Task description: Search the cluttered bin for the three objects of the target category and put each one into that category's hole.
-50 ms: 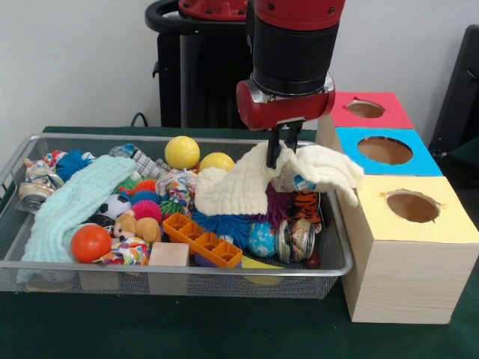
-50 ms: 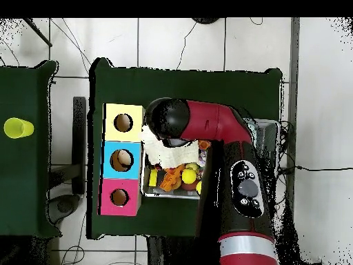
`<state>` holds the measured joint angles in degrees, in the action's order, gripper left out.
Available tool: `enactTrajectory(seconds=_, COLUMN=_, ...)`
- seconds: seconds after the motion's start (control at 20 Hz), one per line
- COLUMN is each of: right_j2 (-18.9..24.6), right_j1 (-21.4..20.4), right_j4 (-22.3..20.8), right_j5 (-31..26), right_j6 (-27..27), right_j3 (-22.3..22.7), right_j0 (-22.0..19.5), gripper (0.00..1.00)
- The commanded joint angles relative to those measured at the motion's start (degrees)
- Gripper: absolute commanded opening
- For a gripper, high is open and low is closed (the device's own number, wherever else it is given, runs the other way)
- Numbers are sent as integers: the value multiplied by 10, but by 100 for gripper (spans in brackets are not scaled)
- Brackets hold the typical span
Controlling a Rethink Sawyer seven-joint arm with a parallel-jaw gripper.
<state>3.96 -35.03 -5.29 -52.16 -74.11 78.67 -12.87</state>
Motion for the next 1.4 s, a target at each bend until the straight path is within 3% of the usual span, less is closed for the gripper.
enactTrajectory(seconds=0.05, right_j2=9, right_j1=-9, right_j4=13, right_j5=-67, right_j6=-67, right_j3=57, right_j0=-17, gripper=0)
enactTrajectory(seconds=0.95, right_j2=6, right_j1=-22, right_j4=2, right_j5=-78, right_j6=-48, right_j3=66, right_j0=-26, gripper=0)
enactTrajectory(seconds=1.4, right_j2=-6, right_j1=-22, right_j4=-27, right_j5=-69, right_j6=-33, right_j3=50, right_j0=-36, gripper=0)
